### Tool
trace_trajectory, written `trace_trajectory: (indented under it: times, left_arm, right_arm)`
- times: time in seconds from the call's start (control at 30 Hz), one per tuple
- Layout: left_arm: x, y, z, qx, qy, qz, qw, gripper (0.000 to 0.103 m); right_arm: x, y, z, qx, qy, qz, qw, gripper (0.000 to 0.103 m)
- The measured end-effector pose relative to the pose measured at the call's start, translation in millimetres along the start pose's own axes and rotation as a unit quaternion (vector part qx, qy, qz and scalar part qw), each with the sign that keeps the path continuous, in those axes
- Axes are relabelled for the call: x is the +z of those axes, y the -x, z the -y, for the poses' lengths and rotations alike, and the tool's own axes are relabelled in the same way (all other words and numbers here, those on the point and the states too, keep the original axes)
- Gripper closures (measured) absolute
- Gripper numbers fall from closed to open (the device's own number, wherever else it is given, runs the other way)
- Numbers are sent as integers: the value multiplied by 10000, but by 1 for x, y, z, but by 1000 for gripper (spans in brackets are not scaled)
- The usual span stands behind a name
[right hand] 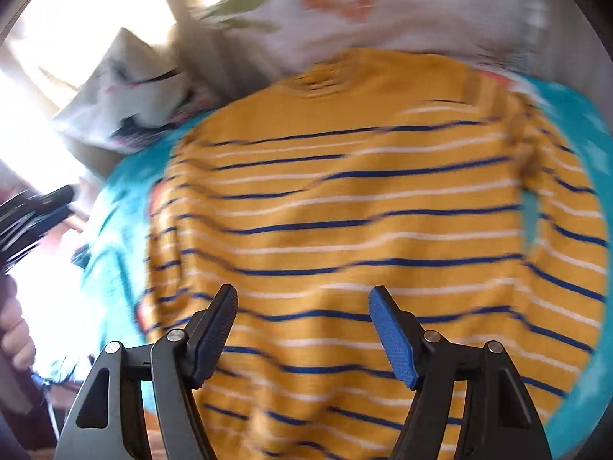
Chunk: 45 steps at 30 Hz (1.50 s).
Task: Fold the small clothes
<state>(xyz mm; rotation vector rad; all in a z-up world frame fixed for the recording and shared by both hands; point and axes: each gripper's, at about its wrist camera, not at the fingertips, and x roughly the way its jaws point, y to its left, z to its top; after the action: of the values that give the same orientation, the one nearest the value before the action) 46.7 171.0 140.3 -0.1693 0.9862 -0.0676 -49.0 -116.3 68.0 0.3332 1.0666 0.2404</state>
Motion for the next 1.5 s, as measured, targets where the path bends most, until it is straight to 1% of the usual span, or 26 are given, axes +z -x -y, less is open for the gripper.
trace_trajectory:
  times: [0.07,0.1,0.17,0.2,0.23,0.27,0.37,0.43,0.5,0.53,0.6,0.67,0.7,0.8,0.87,0.97,1.07,1.13,1.2,1.23,1.27,1.3,1.33,1.37,1.43,1.5]
  left_arm:
    - [-3,-4,-12,56,38,-82,9999,62]
    - [-4,-5,-19,48,71,-139,9999,62]
    - [-6,-7,-30,21,136,-227,9996,61]
    - [-7,-7,-34,12,140,-252,9996,61]
    - [-8,-7,-39,15,137,-272,9995,60]
    - [-9,-7,-43,13,139,-292,9995,57]
    - [-12,-6,-56,-20,197,-354,9992,54]
    - [-13,-6,-63,-28,222,-366,9991,54]
    - [-12,-6,-69,-52,265,-360,9990,54]
    - [-12,-5,-72,-86,294,-352,9989,54]
    - [-8,0,-77,-112,363,-293,9989,54]
    - [-3,9,-83,-113,425,-141,9989,54]
    - [-1,15,-87,-99,462,-52,9989,54]
    - [3,30,-105,-2,657,163,9977,53]
    - [5,38,-122,59,838,245,9962,53]
    - [6,54,-151,163,1181,399,9921,53]
    - [7,75,-176,352,1428,644,9870,53]
    - [6,88,-188,464,1552,792,9836,52]
    - [5,97,-196,571,1612,878,9813,48]
    - [4,98,-198,616,1625,897,9807,47]
    - [4,98,-200,643,1621,887,9807,47]
    - [3,96,-200,654,1605,849,9812,47]
    - [2,94,-200,647,1584,801,9820,47]
    - [1,90,-199,633,1560,750,9829,47]
    - [0,78,-194,596,1501,603,9850,47]
    - [1,65,-185,453,1438,443,9876,47]
  right_arm:
    - [-1,-17,-31,255,367,-231,9987,30]
    - [-1,-28,-49,422,563,-417,9967,33]
    - [-8,-43,-67,510,762,-649,9937,40]
    - [-11,-50,-75,531,807,-763,9924,46]
    - [-15,-57,-79,549,807,-851,9916,50]
    - [-17,-59,-83,562,778,-906,9913,51]
    - [-24,-69,-85,167,698,-962,9928,51]
    - [-25,-80,-76,-42,575,-1111,9921,51]
    - [-28,-89,-74,-90,522,-1197,9914,52]
    - [-30,-89,-77,-105,554,-1155,9917,65]
    - [-29,-90,-84,8,615,-1263,9901,90]
    - [-30,-80,-97,-67,879,-1119,9898,93]
    - [-29,-74,-107,-61,1069,-1061,9886,94]
    - [-23,-62,-139,182,1564,-983,9826,94]
    - [-15,-68,-162,501,1761,-1070,9773,94]
    - [-1,-93,-200,1178,1784,-1289,9683,94]
    - [14,-127,-245,1807,1799,-1499,9553,94]
    - [19,-154,-279,2117,1894,-1668,9442,94]
    - [20,-180,-306,2422,1906,-1986,9304,93]
    - [18,-193,-315,2438,1903,-2103,9274,91]
    - [17,-203,-321,2353,1892,-2163,9285,90]
    - [15,-211,-323,2242,1887,-2197,9305,86]
    - [13,-215,-320,2225,1831,-2217,9316,83]
    - [11,-212,-315,2289,1733,-2208,9321,81]
    - [10,-200,-297,2222,1652,-2110,9375,66]
    - [9,-182,-274,2015,1654,-1895,9466,63]
